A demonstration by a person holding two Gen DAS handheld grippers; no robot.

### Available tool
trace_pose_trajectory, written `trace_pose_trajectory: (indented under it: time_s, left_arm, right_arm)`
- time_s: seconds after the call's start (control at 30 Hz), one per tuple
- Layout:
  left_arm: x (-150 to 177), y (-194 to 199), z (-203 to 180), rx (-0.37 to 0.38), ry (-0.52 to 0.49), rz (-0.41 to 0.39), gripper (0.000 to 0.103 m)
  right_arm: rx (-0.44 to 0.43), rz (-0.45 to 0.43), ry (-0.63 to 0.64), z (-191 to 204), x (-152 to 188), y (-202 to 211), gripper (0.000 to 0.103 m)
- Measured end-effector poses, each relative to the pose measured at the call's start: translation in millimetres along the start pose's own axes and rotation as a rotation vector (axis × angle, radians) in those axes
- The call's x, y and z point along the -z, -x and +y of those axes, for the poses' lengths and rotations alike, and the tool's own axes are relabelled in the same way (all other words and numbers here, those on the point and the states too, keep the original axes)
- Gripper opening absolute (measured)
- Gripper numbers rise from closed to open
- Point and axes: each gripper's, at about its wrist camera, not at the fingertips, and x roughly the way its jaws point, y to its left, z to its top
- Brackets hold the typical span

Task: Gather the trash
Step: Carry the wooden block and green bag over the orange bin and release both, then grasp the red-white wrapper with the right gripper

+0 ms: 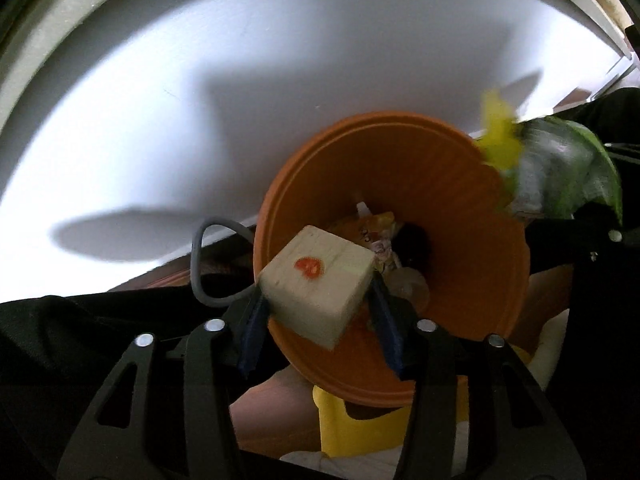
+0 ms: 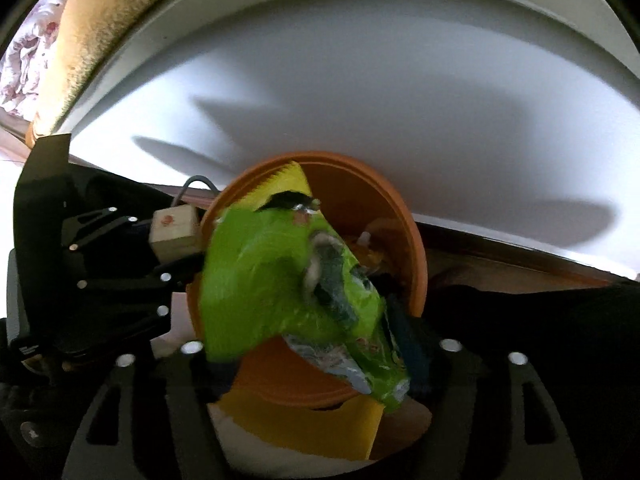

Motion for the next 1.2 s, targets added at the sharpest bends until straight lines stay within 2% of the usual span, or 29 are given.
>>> trace_pose_trajectory:
  time_s: [0.07, 0.4, 0.6, 0.8, 0.9, 0.97, 1.0, 1.07, 1.2]
  left_arm:
    - [0.1, 1.9, 0.2, -0.015, 0.001, -0.010, 0.072]
    - [0.5, 8.5, 4.4, -0.008, 0.017, -0.034, 0.073]
    - [1.7, 22.5, 8.3, 0.004, 0.044, -0.082, 0.073]
    - [-0.3, 62.4, 14.6, 0.000, 0.067, -0.185, 0.073]
    - [-2.8, 97.6, 26.1, 0.013, 0.096, -0.268, 0.073]
    - [-8.3, 123.1, 35.3, 0.011, 0.111, -0.332, 0.073]
    - [-11.8, 135.6, 40.4, -0.001, 0.118, -0.369, 0.079]
    - [-22.4, 162.3, 52.7, -0.054, 0.139, -0.466, 0.084]
    - [-52.2, 194.2, 82.0, -0.147, 0.193, -0.576, 0.084]
  right_arm:
    - [0.001, -0.005, -0.006, -0.8, 1.1, 0.9, 0.075]
    - [0.008, -0.033, -0.036, -12.8, 12.6, 17.0, 0.075]
    - [0.023, -0.076, -0.029, -9.3, 10.7, 28.9, 0.076]
    - [0.047, -0.142, 0.042, 5.9, 11.3, 61.4, 0.078]
    - [0.037, -0.183, 0.095, 18.5, 7.3, 85.3, 0.078]
    - [0.011, -0.236, 0.126, 28.0, -0.9, 107.5, 0.079]
    - [-0.001, -0.268, 0.137, 31.4, -5.8, 118.6, 0.082]
    - [-0.012, -0.372, 0.165, 41.6, -23.1, 147.5, 0.085]
    - [0.032, -0.527, 0.240, 62.3, -61.9, 186.1, 0.088]
